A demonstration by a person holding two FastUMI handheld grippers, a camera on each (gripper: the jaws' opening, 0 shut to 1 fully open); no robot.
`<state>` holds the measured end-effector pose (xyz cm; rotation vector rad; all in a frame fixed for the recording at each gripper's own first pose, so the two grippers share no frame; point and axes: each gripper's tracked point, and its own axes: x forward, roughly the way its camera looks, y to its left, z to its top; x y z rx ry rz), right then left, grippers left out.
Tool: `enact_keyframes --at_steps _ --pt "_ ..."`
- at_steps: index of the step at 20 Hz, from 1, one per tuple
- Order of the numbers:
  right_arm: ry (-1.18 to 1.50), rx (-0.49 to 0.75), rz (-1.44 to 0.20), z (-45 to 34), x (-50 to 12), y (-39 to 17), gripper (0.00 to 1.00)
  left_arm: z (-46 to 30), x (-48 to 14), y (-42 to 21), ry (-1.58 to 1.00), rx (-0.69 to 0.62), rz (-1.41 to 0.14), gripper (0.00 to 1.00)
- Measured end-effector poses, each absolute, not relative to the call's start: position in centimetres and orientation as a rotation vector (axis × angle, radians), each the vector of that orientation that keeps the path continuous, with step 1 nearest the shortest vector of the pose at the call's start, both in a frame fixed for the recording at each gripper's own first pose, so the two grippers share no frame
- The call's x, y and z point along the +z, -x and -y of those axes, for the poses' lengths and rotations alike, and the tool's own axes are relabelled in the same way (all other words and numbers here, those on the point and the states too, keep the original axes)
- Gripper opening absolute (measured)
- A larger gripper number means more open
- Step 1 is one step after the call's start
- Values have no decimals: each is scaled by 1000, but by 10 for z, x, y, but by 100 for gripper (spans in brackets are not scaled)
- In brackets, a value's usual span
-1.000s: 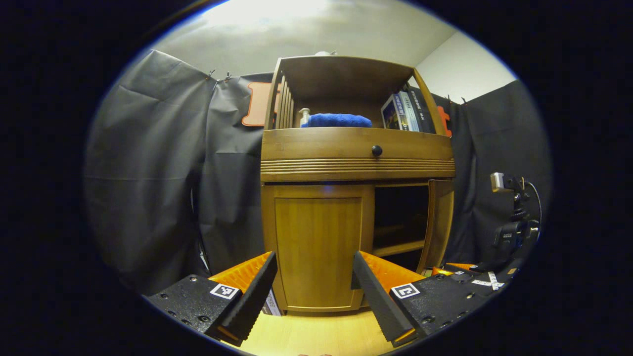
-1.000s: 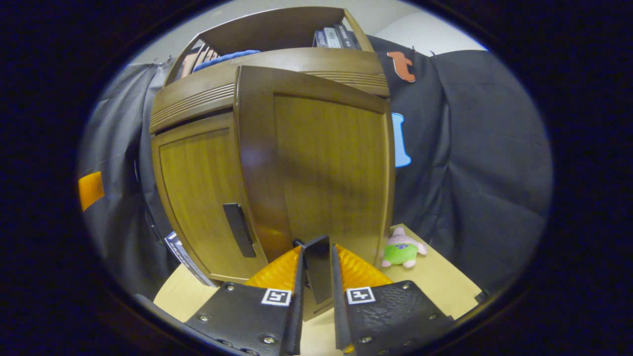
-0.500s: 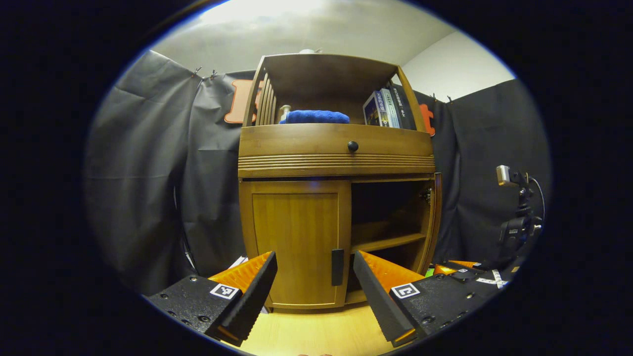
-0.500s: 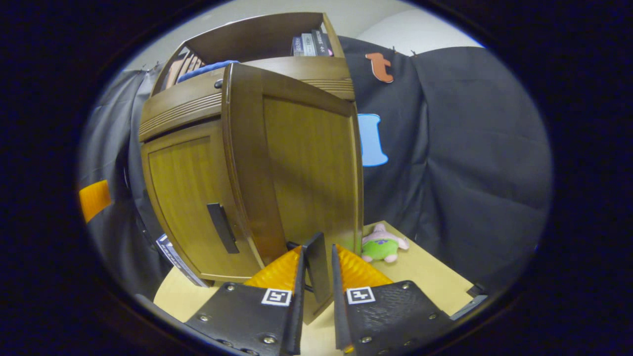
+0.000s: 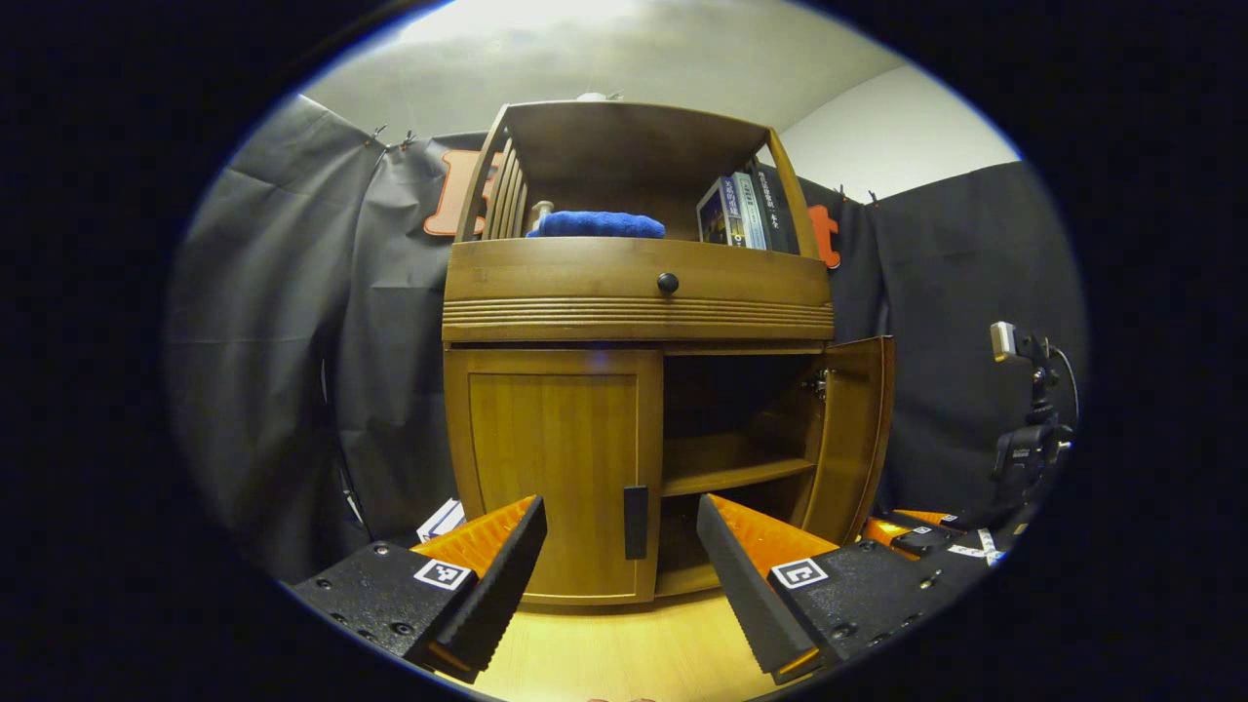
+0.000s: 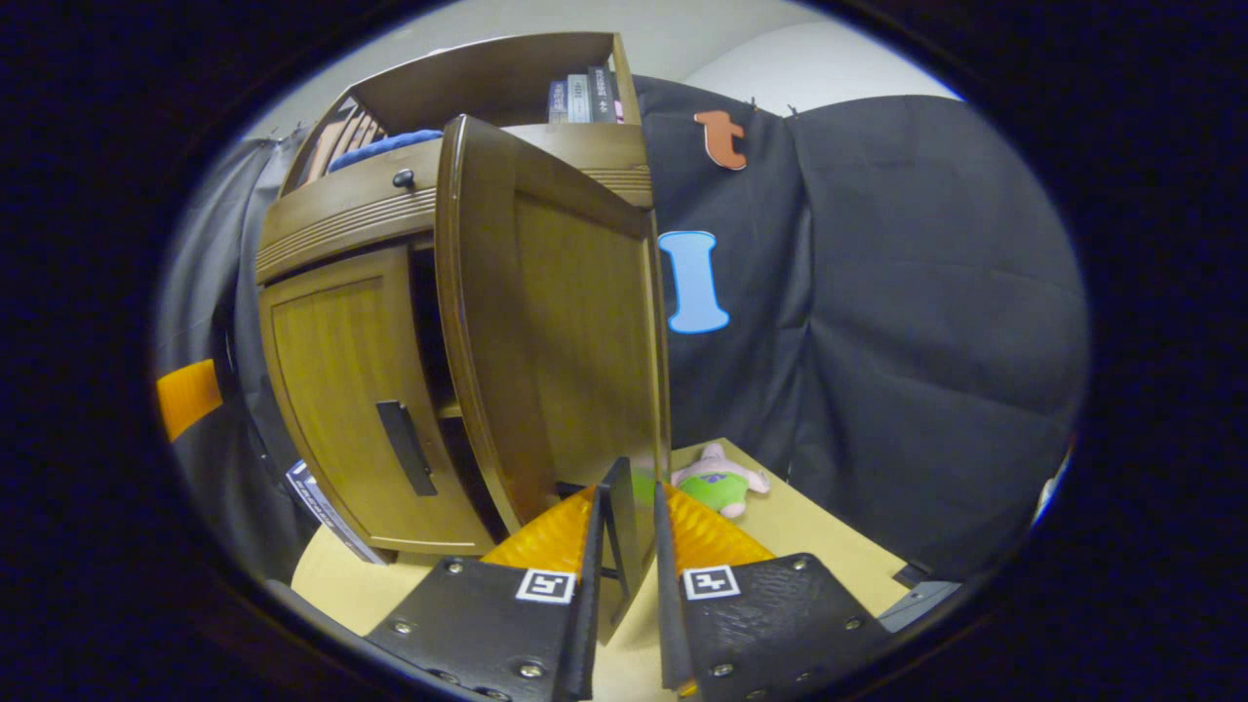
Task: Open the right door of the double-door shoe cabinet with the right hand, and open the left door with the left hand.
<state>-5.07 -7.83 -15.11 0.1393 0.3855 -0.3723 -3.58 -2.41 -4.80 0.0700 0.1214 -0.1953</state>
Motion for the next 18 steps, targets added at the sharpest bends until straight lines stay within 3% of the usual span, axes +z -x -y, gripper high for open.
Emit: enact_keyframes --at_steps 8,10,18 --pt "-114 -426 -363 117 -147 68 26 45 -53 40 -58 -239 -140 96" --pt "-86 -449 -350 128 -140 76 10 49 -55 42 -58 -249 -145 96" --pt "-55 -467 -343 154 -135 83 10 64 -62 44 -51 -279 -167 94"
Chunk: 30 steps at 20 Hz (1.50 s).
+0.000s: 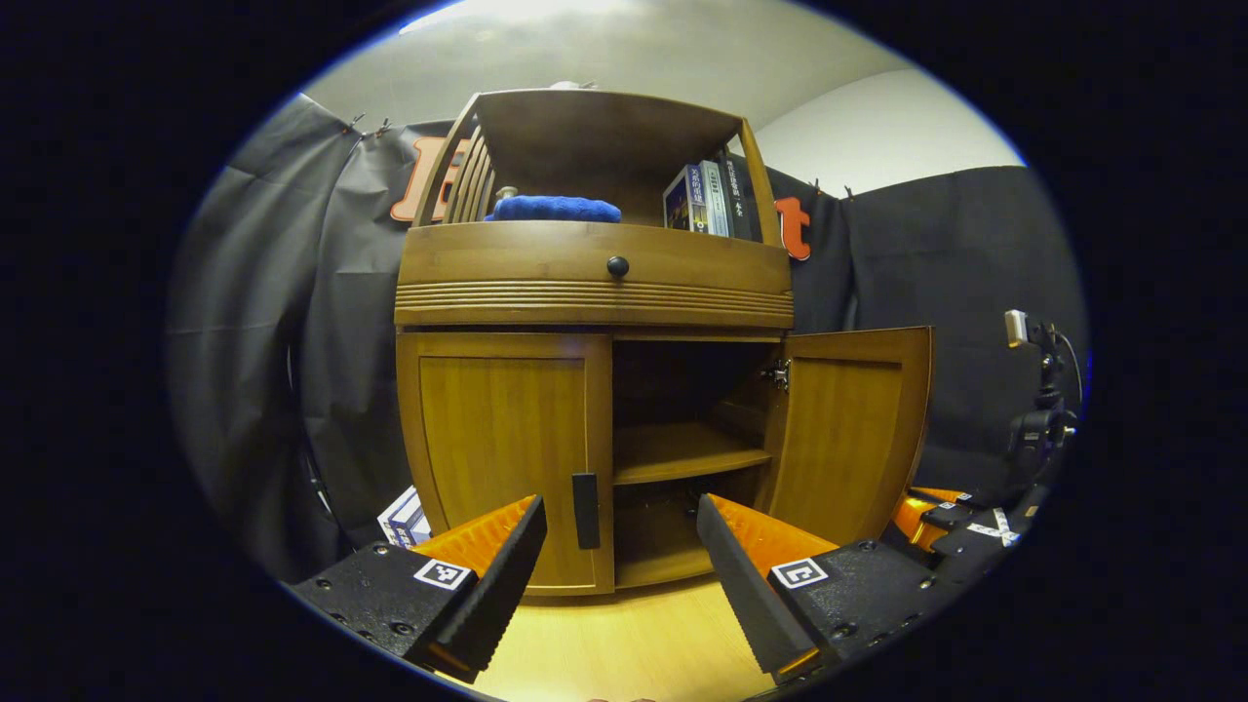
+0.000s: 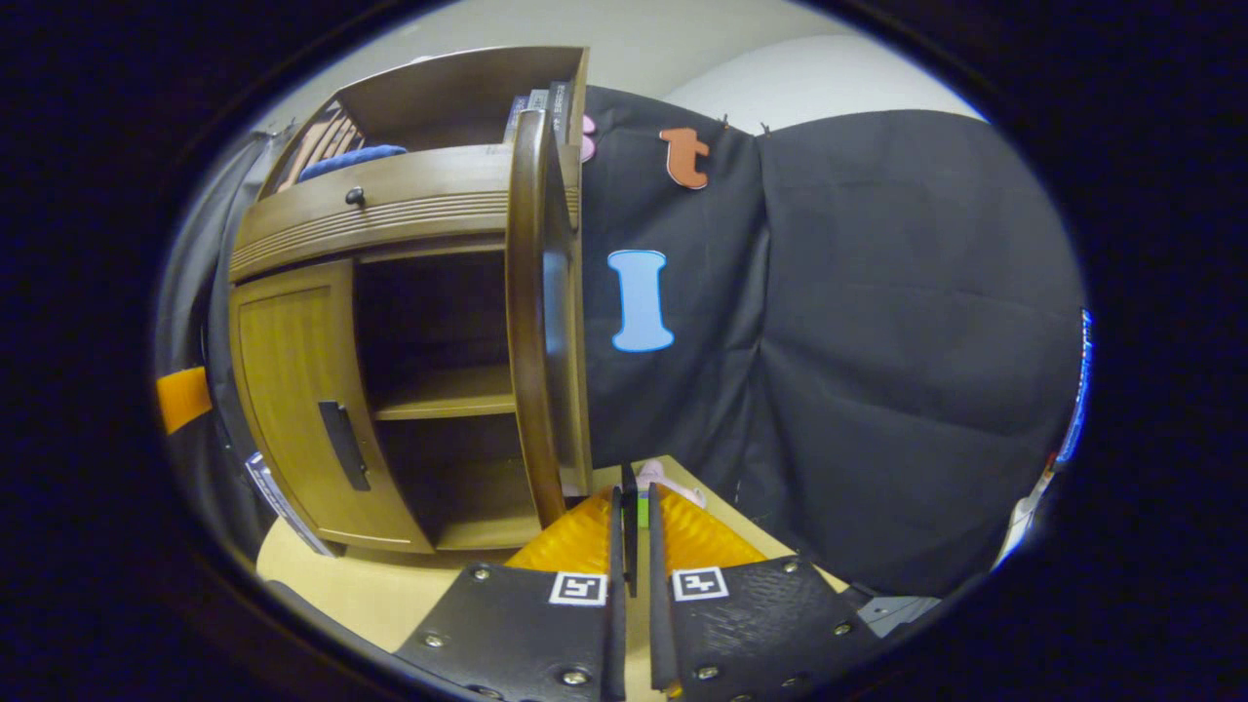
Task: Open the right door of the double-door shoe cabinet with the right hand, and open the left door with the left hand.
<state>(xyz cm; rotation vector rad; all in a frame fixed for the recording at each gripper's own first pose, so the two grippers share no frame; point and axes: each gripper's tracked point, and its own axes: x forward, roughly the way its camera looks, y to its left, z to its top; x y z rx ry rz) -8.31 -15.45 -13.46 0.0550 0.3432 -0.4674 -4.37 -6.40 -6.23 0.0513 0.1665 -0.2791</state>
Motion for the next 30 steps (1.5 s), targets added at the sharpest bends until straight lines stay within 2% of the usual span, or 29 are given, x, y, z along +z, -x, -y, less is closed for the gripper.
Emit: enact_keyframes --at_steps 2,7,9,12,13,14,16,19,20,26,27,28,30 --pt "-49 -484 -339 162 -133 86 10 67 -66 42 -45 -285 -177 96" --pt "-23 -535 -331 184 -129 94 10 72 -73 39 -33 -287 -200 94" --pt "-22 -551 -328 192 -128 96 10 72 -75 37 -30 -284 -207 96" --pt "-18 -576 -323 201 -127 99 10 73 -81 33 -25 -279 -224 96" --pt "-16 -584 -323 203 -127 102 10 73 -84 32 -23 -276 -229 94" --pt "-15 -592 -323 206 -127 104 11 73 -85 29 -22 -272 -233 96" --pt "-20 -603 -323 210 -126 104 10 71 -91 27 -23 -264 -245 94" --pt "-30 -600 -322 210 -126 104 10 70 -96 20 -18 -251 -256 96" --pt "-24 -602 -323 210 -126 104 10 69 -97 16 -17 -245 -256 94" --pt "-45 -594 -320 210 -126 104 10 66 -104 -17 -35 -215 -247 94" --pt "-44 -595 -318 211 -125 104 10 65 -105 -23 -40 -211 -244 96" --pt "-41 -599 -315 211 -124 104 10 65 -106 -31 -46 -203 -237 93" --pt "-37 -607 -309 212 -123 104 10 64 -108 -48 -50 -192 -228 94"
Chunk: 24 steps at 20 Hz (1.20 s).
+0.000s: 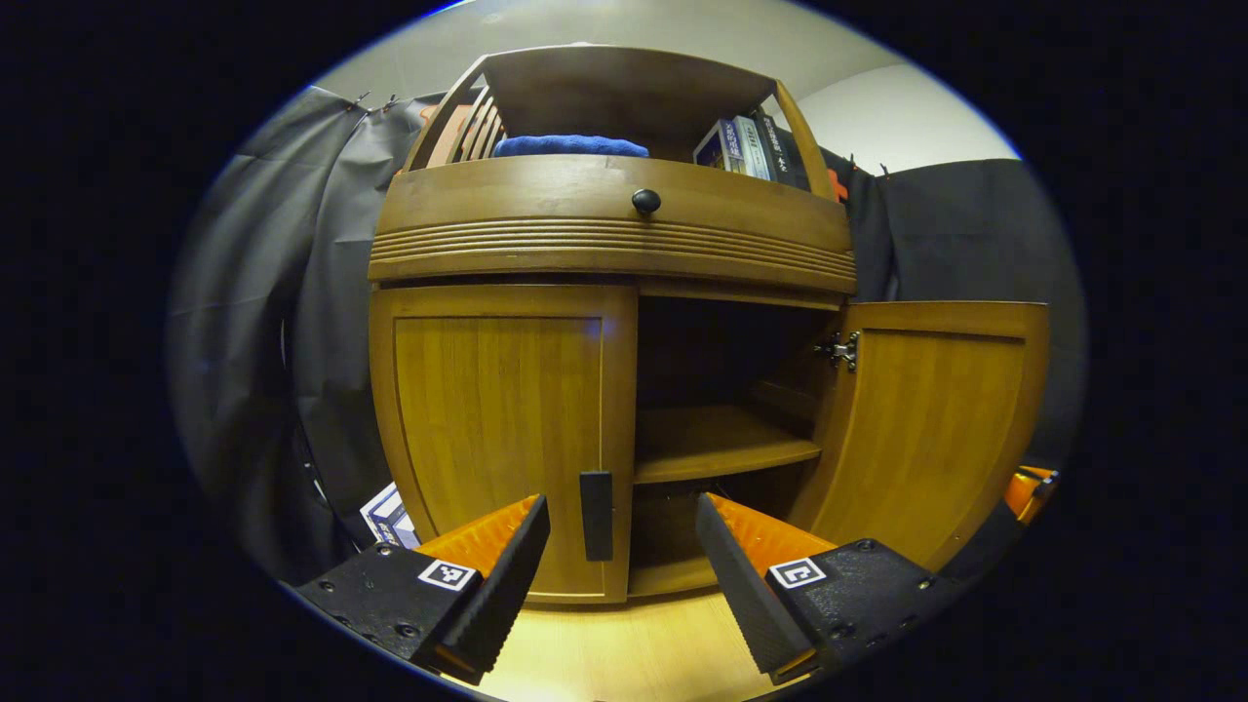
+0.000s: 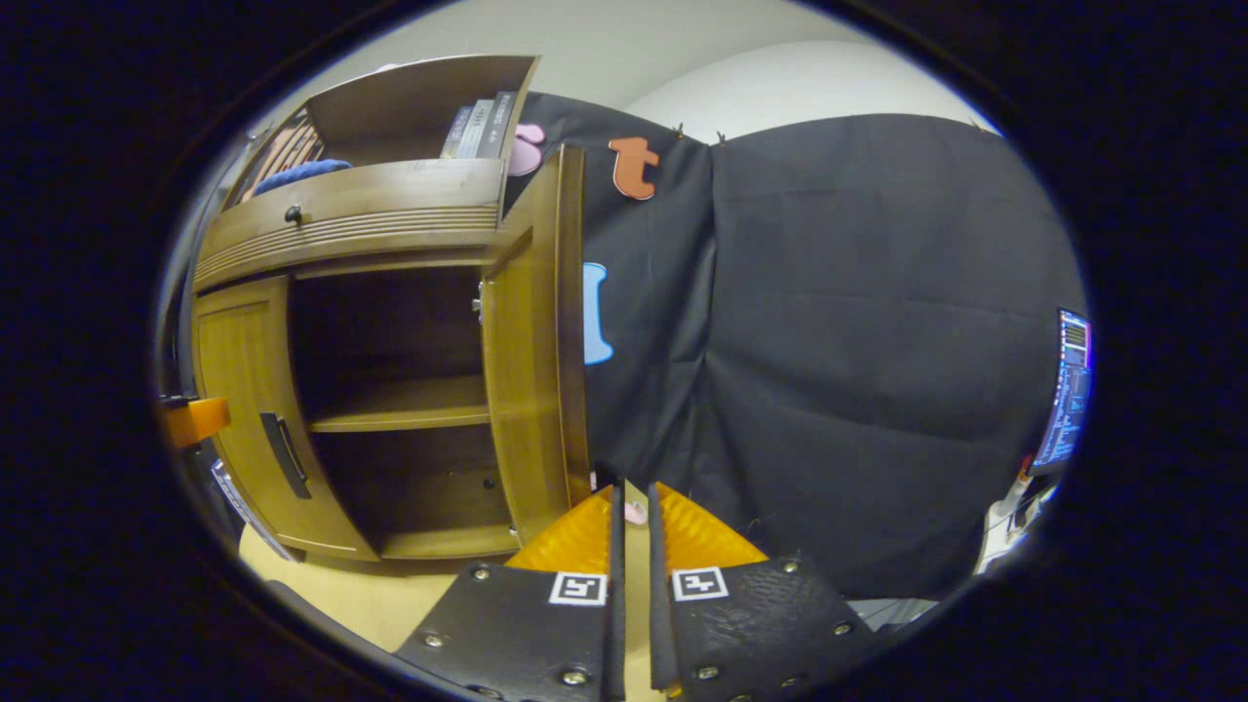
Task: Open the right door of the double-door shoe cabinet with the right hand, and open the left door with the left hand.
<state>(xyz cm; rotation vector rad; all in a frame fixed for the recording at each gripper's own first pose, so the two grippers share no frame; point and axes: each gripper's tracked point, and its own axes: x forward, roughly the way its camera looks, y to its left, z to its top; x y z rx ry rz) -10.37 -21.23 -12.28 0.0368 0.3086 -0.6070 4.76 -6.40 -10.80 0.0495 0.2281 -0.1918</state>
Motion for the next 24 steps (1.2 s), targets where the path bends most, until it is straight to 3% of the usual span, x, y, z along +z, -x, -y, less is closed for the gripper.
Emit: enact_keyframes --at_steps 4,9,14,15,18,20,23,24 --pt "-60 -622 -302 216 -125 103 10 63 -123 -84 -37 -165 -236 87" --pt "-60 -639 -303 224 -125 97 10 59 -150 -119 -17 -140 -275 87" --pt "-74 -654 -317 227 -129 94 10 55 -171 -138 1 -125 -312 77" --pt "-75 -655 -321 227 -130 94 10 55 -174 -140 3 -125 -314 80" --pt "-73 -657 -327 230 -132 93 10 56 -175 -146 11 -132 -302 64" --pt "-71 -655 -329 230 -132 93 10 56 -174 -149 15 -133 -299 62" --pt "-69 -647 -331 230 -131 93 10 53 -176 -153 29 -123 -301 39" --pt "-68 -643 -331 229 -131 93 10 50 -177 -154 35 -114 -302 46"
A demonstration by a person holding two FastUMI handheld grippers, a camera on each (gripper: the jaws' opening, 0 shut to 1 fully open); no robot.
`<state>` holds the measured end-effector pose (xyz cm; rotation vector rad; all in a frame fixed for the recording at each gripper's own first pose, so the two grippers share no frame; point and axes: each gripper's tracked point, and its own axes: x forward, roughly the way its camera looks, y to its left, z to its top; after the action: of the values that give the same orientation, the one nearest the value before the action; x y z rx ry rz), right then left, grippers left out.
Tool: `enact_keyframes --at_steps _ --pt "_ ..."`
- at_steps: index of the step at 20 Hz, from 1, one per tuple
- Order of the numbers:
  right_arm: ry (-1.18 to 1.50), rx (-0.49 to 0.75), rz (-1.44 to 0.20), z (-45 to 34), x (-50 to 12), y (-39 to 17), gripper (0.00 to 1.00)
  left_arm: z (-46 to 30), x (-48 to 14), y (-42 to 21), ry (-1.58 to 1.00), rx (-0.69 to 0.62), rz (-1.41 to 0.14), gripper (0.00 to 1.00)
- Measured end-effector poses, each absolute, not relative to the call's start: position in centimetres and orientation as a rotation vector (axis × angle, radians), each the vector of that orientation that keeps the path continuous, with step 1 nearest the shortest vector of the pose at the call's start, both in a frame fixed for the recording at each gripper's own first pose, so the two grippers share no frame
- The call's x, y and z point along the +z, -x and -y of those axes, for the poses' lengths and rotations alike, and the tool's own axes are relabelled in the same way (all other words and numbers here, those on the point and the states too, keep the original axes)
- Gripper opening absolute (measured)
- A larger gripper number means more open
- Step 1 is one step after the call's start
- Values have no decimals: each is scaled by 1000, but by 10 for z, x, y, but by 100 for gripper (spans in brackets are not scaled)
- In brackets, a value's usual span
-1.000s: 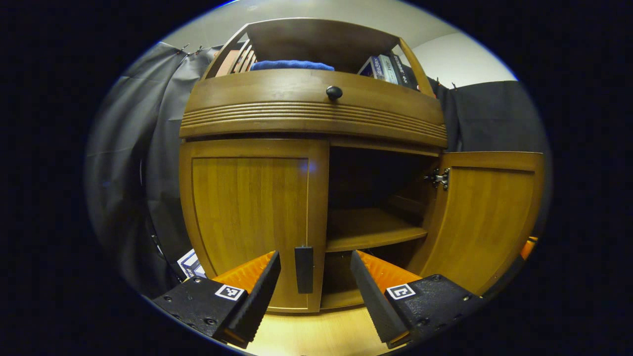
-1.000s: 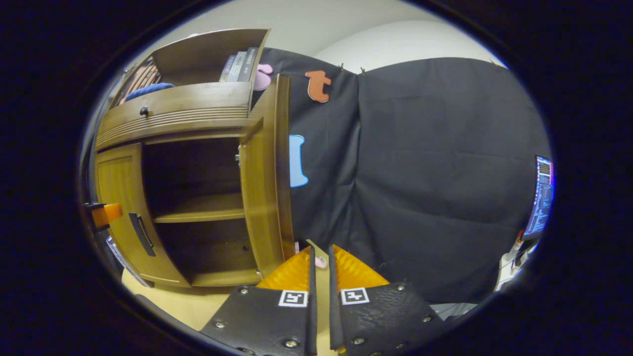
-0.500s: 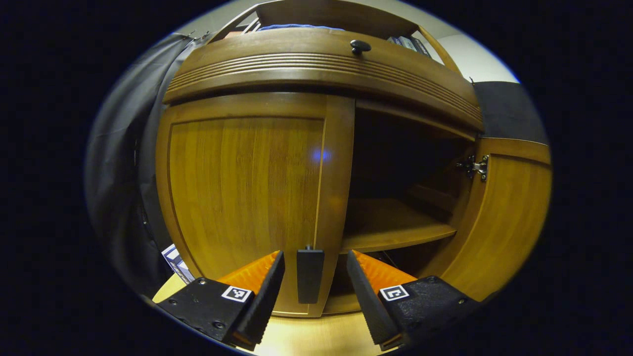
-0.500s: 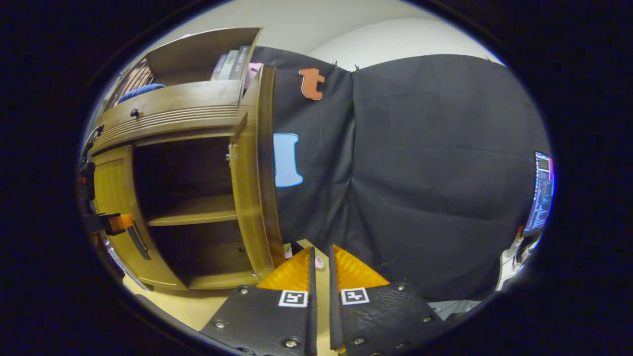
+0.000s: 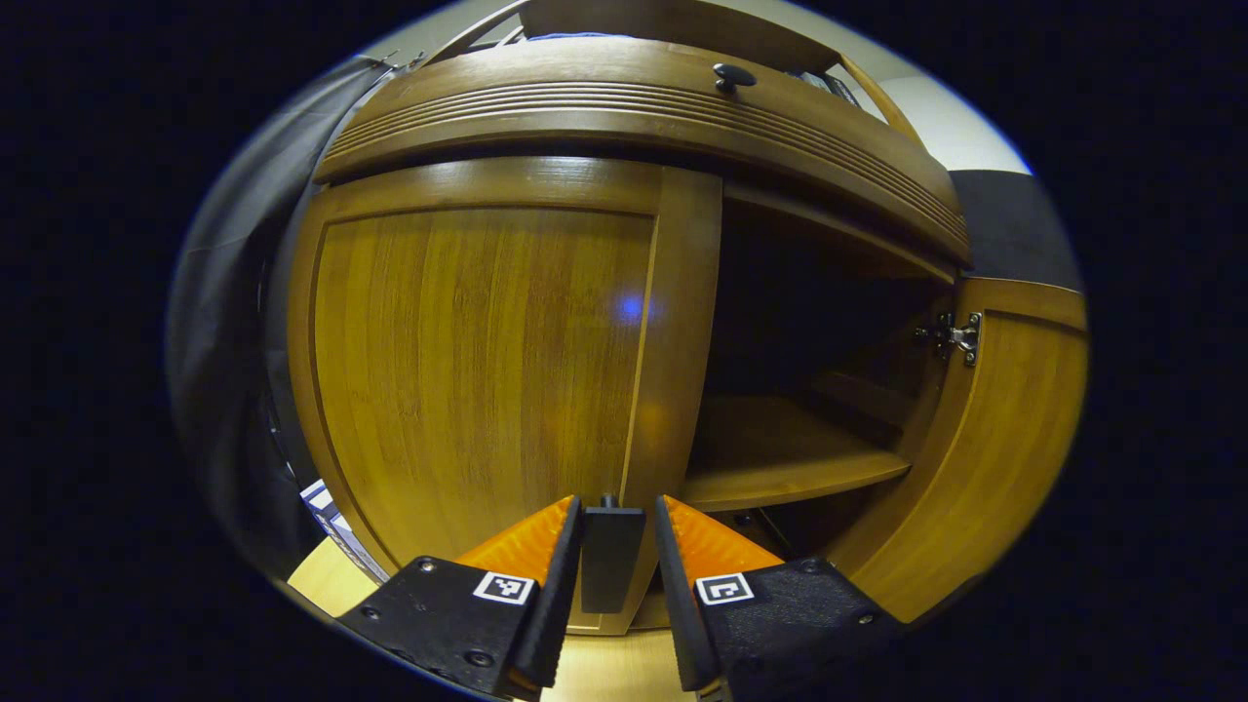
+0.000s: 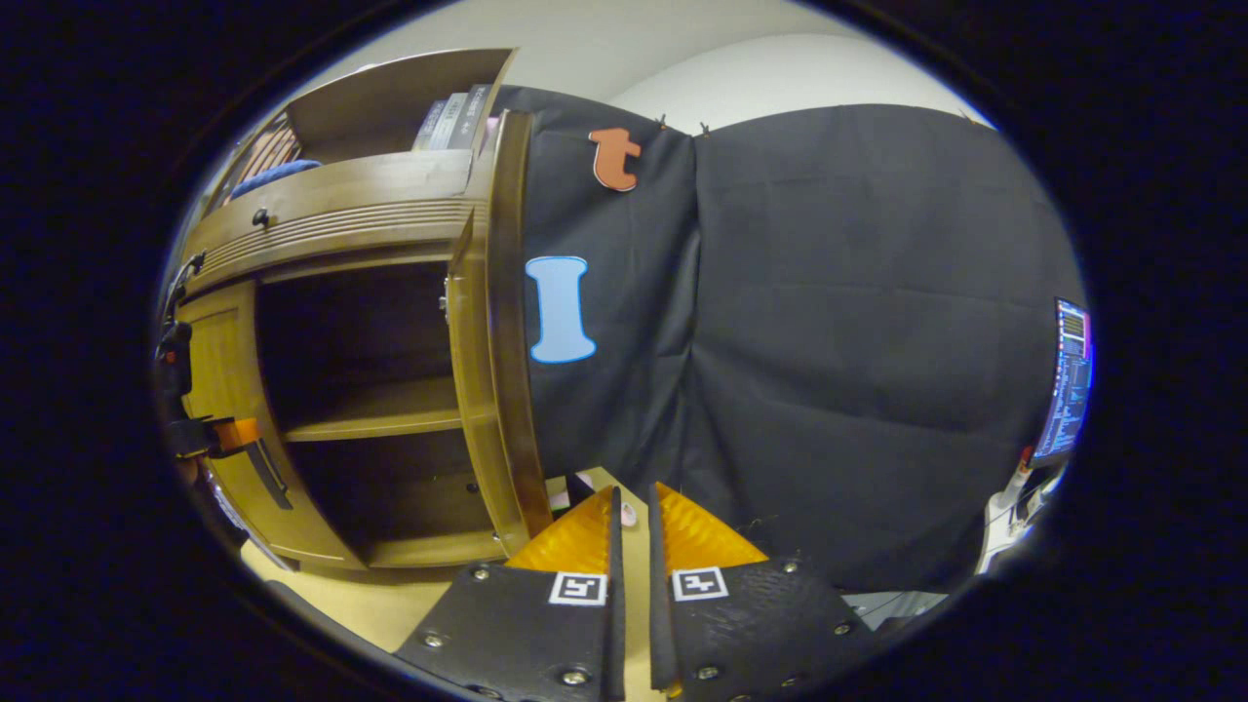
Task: Open the right door of the double-door shoe cabinet with the right hand, and open the left door with the left hand.
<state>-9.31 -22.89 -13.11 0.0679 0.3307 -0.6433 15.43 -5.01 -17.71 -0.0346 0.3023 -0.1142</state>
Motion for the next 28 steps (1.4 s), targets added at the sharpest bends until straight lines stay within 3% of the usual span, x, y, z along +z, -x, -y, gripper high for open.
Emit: enact_keyframes --at_steps 1,3,5,7,12,15,28 --pt "-68 -639 -332 228 -131 93 10 51 -177 -155 49 -116 -299 39" --pt "-64 -631 -334 227 -130 94 10 53 -176 -153 60 -122 -301 41" --pt "-63 -628 -336 225 -129 97 10 51 -177 -152 59 -124 -302 34" --pt "-66 -632 -338 225 -130 104 10 51 -176 -149 66 -123 -306 38" --pt "-75 -638 -347 222 -129 117 10 47 -173 -134 83 -140 -306 31" --pt "-78 -623 -355 215 -130 119 10 44 -171 -122 90 -147 -307 34" --pt "-86 -479 -377 160 -138 108 11 20 -160 -69 133 -151 -317 34"
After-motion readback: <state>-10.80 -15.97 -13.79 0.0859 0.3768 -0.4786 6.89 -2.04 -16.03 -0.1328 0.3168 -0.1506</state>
